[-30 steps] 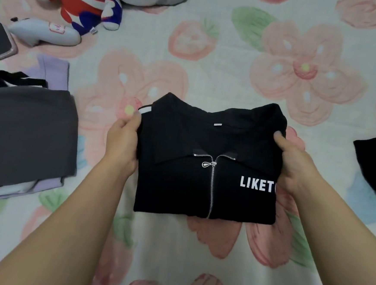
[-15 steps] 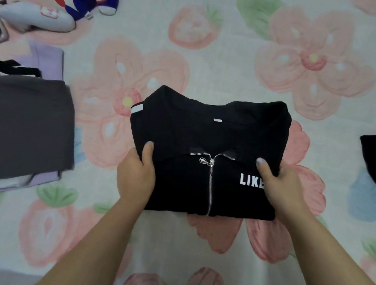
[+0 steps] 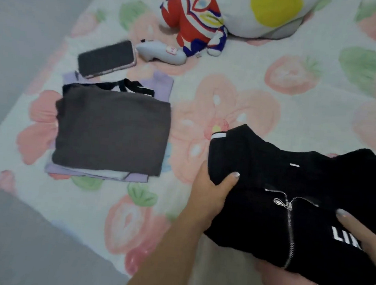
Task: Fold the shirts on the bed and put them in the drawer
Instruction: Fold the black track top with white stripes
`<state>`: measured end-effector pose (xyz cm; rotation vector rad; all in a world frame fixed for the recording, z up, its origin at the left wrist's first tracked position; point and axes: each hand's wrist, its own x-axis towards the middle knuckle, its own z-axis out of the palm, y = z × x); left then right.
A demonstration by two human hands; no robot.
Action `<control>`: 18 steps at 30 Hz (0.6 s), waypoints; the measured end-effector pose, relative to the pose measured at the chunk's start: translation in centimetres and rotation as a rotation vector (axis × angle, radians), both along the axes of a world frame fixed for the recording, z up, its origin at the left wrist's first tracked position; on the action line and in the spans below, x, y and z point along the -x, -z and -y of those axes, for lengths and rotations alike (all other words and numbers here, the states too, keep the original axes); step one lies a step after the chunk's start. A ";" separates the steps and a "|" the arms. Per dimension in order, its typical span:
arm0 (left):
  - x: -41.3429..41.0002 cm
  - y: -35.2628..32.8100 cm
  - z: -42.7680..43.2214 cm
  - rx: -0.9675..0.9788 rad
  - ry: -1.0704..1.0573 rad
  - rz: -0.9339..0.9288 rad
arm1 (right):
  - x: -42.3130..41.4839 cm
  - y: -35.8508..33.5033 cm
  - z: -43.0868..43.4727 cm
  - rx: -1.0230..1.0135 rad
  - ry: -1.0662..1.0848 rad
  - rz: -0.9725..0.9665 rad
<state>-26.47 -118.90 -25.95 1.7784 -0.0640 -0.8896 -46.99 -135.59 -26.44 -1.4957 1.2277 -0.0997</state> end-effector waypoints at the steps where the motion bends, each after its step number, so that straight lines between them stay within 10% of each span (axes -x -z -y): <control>1: -1.0 -0.9 -1.0 0.050 -0.035 0.039 | -0.8 -0.5 -0.4 0.063 -0.047 0.005; 11: -20.0 -9.5 -16.5 0.021 -0.316 0.585 | -25.3 -6.6 -13.3 -0.132 -0.146 0.589; 14: -24.6 -8.5 -19.3 -0.141 -0.371 0.632 | -31.1 -5.9 -14.8 -0.186 -0.144 0.488; 18: -26.1 -4.2 -20.2 -0.850 -0.145 0.485 | -34.8 -2.7 -16.7 -0.037 -0.243 -0.081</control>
